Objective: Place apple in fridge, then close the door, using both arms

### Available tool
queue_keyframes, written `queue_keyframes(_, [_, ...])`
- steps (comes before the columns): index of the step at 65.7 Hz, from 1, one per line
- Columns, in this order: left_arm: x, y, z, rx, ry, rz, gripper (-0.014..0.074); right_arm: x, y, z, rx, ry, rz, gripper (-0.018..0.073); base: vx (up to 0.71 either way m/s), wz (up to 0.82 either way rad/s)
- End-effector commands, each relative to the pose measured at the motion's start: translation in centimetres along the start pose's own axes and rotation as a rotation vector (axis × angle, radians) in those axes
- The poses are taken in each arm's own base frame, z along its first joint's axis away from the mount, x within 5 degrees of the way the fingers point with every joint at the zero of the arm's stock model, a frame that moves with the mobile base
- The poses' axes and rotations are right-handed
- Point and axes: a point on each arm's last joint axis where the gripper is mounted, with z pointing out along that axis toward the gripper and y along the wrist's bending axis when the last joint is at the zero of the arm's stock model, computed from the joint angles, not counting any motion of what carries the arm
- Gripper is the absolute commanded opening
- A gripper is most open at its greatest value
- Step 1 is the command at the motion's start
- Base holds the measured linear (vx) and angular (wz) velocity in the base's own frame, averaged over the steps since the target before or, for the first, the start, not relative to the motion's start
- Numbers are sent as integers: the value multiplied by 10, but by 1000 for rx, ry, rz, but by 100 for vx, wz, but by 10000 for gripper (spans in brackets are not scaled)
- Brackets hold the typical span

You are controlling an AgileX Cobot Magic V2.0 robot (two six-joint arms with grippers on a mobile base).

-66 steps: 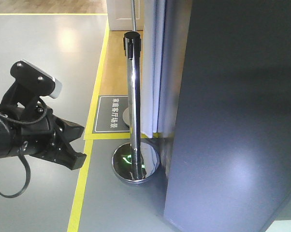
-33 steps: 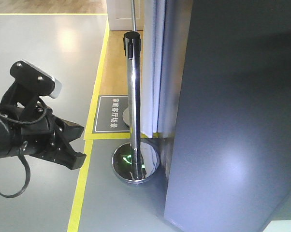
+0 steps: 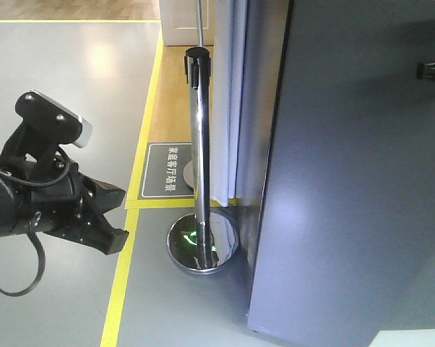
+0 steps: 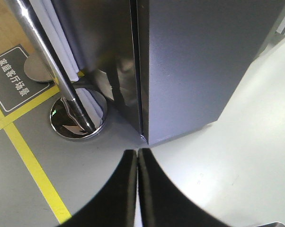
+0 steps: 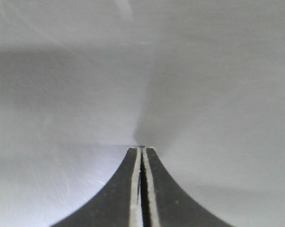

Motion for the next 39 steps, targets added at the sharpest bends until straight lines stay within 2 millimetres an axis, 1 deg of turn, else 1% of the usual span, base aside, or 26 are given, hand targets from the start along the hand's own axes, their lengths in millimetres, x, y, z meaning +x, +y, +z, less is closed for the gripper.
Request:
queue_keyframes(1, [-14, 1, -12, -9, -104, -18, -6, -31, -5, 2, 19, -154, -23, -2, 0, 0])
queue_keyframes(7, [-14, 1, -12, -9, -104, -18, -6, -35, -6, 16, 22, -158, -50, -2, 0, 0])
queue_keyframes(14, [-14, 1, -12, -9, -104, -18, -6, -39, -6, 26, 24, -151, -64, -2, 0, 0])
queue_keyframes(39, [-14, 1, -12, -9, -104, -18, -6, -45, -6, 34, 26, -209, -64, -2, 0, 0])
